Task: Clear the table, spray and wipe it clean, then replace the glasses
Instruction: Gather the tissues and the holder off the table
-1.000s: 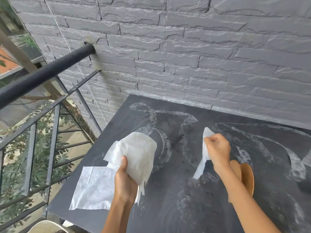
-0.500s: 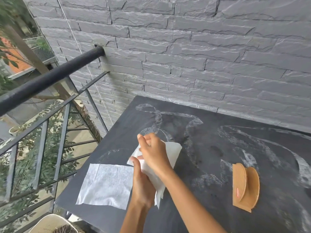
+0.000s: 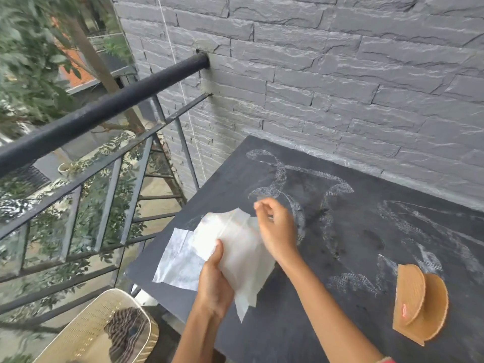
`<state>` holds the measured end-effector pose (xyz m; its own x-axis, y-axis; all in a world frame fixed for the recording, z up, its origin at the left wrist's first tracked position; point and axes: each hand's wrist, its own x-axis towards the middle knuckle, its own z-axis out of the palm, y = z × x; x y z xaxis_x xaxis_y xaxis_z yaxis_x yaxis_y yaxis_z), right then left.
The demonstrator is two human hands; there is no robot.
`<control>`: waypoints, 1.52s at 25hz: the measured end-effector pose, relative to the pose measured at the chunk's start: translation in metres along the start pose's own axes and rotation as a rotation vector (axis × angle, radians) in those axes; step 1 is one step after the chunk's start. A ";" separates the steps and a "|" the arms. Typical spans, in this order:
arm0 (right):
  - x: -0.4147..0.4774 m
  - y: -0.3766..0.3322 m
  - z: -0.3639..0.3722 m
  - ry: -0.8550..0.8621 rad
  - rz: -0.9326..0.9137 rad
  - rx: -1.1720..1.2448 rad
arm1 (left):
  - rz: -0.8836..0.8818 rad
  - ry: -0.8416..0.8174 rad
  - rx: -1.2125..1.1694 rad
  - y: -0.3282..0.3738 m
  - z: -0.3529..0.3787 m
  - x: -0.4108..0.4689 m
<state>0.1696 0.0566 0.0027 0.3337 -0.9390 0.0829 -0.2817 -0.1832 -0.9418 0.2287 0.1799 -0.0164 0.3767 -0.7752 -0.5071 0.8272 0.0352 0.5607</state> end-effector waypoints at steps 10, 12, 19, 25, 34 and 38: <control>-0.039 0.103 0.045 -0.764 -0.702 -0.791 | 0.192 0.149 -0.140 0.056 -0.070 -0.016; -0.042 0.100 0.054 -0.832 -0.797 -0.831 | 0.191 0.146 -0.134 0.060 -0.074 -0.018; -0.031 0.093 0.038 -0.551 -0.008 -0.475 | 0.152 0.100 -0.190 0.065 -0.076 -0.012; -0.013 0.055 -0.040 -0.228 0.574 0.097 | 0.089 -0.006 -0.153 0.055 -0.056 0.003; -0.051 -0.016 -0.118 0.071 0.500 0.404 | -0.096 -0.140 -0.040 0.020 -0.007 0.022; -0.046 -0.042 -0.095 0.179 0.427 0.426 | -0.212 -0.222 0.045 -0.006 0.018 0.020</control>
<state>0.0806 0.0799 0.0694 0.1047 -0.9447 -0.3109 0.0383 0.3162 -0.9479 0.2239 0.1528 -0.0186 0.0930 -0.8815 -0.4630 0.8567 -0.1661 0.4884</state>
